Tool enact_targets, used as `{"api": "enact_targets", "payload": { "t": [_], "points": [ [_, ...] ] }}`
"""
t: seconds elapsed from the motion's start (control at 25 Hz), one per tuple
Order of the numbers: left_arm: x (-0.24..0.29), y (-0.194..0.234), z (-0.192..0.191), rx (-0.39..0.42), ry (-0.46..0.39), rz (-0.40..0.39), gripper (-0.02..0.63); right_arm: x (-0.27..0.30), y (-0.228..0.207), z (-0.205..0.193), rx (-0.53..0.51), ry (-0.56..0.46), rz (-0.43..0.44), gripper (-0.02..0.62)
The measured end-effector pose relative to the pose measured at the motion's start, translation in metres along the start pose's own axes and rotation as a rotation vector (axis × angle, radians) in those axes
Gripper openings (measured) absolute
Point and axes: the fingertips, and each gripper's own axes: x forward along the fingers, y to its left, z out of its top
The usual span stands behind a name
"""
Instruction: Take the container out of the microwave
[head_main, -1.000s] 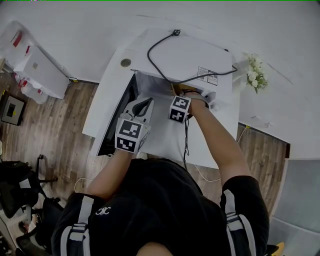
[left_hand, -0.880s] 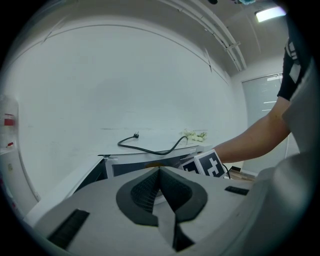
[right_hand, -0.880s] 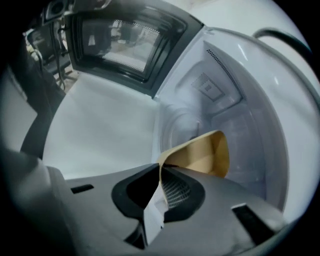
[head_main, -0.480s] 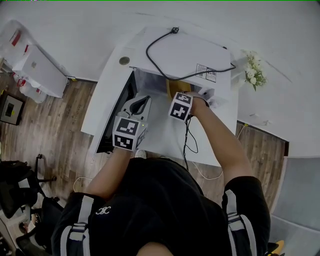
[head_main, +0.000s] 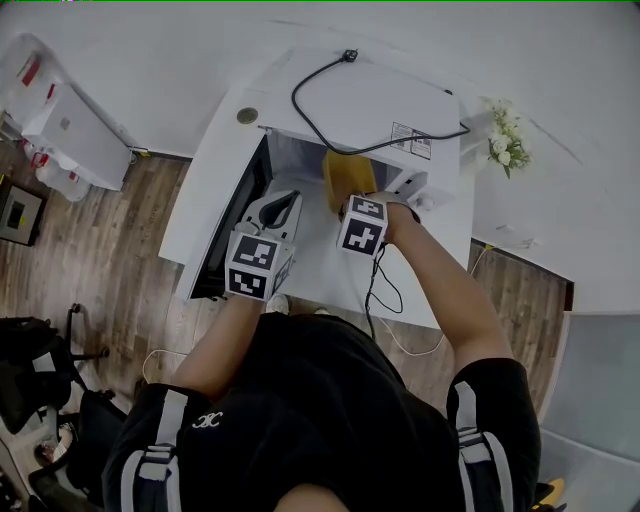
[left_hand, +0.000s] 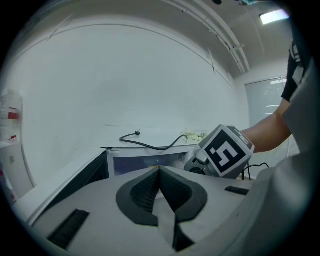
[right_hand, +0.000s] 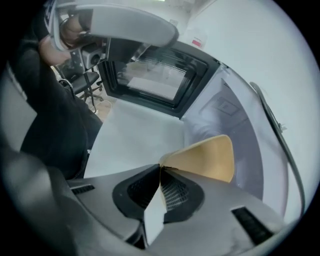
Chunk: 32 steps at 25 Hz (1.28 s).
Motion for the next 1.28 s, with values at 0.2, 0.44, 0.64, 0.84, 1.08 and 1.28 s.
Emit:
{"api": "enact_targets", "payload": {
  "t": [0.2, 0.44, 0.64, 0.84, 1.08, 1.28],
  "points": [
    [-0.001, -0.003, -0.002, -0.003, 0.002, -0.005, 0.011, -0.009, 0.032, 0.001, -0.060, -0.007, 0.037, 0.015],
    [0.000, -0.006, -0.004, -0.005, 0.008, -0.017, 0.011, -0.013, 0.062, -0.007, -0.096, 0.014, 0.056, 0.015],
    [0.005, -0.012, -0.004, 0.001, 0.007, -0.034, 0.011, -0.014, 0.085, -0.019, -0.146, 0.049, 0.072, 0.014],
    [0.008, -0.015, -0.004, 0.004, 0.009, -0.047, 0.011, -0.013, 0.100, -0.025, -0.180, 0.064, 0.075, 0.014],
    [0.009, -0.017, -0.003, 0.006, 0.009, -0.054, 0.011, -0.016, 0.104, -0.025, -0.184, 0.061, 0.061, 0.014],
    [0.009, -0.017, -0.002, 0.009, 0.005, -0.053, 0.011, -0.017, 0.105, -0.024, -0.187, 0.057, 0.057, 0.014]
  ]
}}
